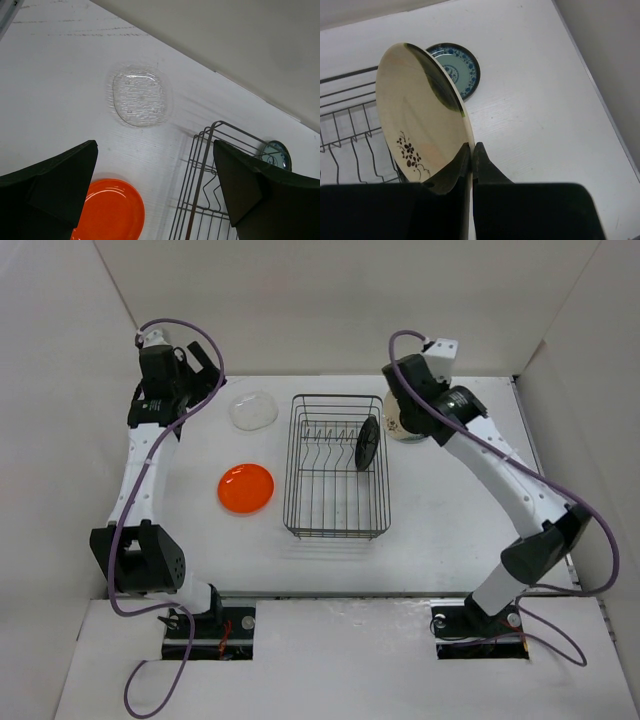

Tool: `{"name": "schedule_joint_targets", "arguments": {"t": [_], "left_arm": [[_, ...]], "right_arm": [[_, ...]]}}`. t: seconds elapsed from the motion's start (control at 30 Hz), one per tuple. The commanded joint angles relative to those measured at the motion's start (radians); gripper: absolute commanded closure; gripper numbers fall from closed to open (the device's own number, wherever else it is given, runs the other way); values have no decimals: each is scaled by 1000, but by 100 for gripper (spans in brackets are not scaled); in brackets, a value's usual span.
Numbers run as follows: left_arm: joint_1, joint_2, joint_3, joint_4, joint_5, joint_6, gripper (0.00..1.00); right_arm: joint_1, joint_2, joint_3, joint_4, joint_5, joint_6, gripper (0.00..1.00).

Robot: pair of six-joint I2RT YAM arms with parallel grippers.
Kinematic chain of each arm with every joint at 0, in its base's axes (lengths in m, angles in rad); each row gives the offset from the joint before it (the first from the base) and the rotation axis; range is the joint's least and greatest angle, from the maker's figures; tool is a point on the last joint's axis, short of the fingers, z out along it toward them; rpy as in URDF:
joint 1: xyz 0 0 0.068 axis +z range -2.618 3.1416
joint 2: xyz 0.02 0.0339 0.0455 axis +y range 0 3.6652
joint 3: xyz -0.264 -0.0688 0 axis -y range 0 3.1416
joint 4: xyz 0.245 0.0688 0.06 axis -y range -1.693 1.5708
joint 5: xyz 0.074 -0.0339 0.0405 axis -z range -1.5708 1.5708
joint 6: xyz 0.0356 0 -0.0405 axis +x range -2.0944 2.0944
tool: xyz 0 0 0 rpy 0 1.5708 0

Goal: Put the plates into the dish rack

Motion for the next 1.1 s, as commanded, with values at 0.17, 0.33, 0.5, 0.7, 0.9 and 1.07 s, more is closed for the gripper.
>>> {"name": "schedule_joint_targets", "arguments": {"t": [0.17, 0.33, 0.5, 0.7, 0.9, 1.07], "left_arm": [[1, -70, 1, 18, -9, 9, 0], [1, -70, 1, 18, 9, 0, 0], [1, -91, 1, 9, 25, -11, 0], [1, -145, -12, -1, -63, -48, 0], [1, -156, -13, -14, -92, -59, 0], [1, -165, -3, -23, -92, -59, 0]], "right_arm": [[111, 146, 186, -141, 152, 75, 100], [130, 226, 267, -180, 174, 75, 100], [130, 288, 321, -189, 174, 75, 100], [148, 382, 397, -226, 174, 75, 100], [148, 425, 421, -226, 183, 75, 100], [148, 457, 430, -237, 183, 75, 100]]}}
